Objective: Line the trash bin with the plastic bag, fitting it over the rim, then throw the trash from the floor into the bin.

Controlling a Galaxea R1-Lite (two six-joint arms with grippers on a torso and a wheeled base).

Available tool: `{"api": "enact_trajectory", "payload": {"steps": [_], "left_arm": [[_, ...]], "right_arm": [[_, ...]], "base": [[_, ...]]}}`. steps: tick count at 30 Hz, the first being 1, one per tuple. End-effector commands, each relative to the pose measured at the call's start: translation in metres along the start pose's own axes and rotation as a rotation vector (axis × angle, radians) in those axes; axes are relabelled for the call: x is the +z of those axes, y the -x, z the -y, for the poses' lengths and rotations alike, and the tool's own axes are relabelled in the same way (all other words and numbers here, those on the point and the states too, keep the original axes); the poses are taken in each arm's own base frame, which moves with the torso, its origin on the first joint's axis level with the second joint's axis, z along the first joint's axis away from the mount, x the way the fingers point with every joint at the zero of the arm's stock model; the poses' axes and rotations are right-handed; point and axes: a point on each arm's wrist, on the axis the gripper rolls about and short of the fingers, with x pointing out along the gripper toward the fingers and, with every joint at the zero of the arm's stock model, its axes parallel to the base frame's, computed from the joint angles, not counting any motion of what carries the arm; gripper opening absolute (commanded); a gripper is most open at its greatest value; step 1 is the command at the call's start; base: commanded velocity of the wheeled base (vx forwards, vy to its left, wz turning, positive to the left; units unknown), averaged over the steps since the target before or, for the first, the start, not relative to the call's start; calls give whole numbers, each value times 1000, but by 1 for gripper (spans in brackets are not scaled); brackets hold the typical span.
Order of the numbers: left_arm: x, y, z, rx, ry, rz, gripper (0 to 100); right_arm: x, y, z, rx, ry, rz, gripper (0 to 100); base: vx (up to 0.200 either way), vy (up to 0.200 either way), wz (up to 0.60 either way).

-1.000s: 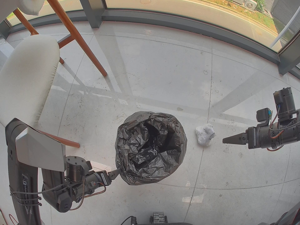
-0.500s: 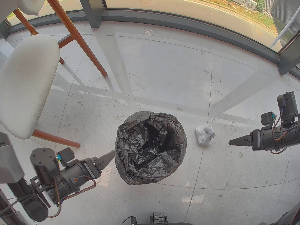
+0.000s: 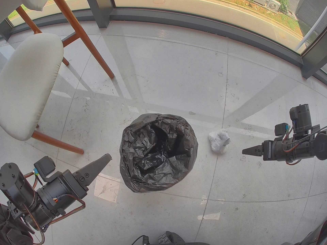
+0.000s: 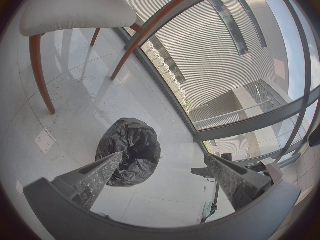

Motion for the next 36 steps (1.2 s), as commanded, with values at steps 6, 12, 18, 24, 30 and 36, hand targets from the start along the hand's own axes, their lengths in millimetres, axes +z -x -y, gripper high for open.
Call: {"api": "enact_trajectory", "payload": {"steps": [6,12,18,24,30,36], "left_arm": [[1,5,-2,46,-46,33,100],[7,5,-8,82,-57,69,100],[7,5,-9,79,-60,61,100],[7,5,-9,79,-60,61,100],[7,5,-10,82,-60,63,100],[7,5,-9,82,-60,65,100]], "right_arm": [[14,-80,-12,-16,72,63,100],[27,-112,-23,8,99,81,100],[38,-127,-35,21,127,108,100],[35,-135,-31,15,137,98,100],[35,-138,-25,4,130,96,100],[24,-150,-27,7,139,55,100]], "base": [[-100,-100,0],[0,0,0],[200,-200,0],[200,0,0],[200,0,0],[200,0,0]]}}
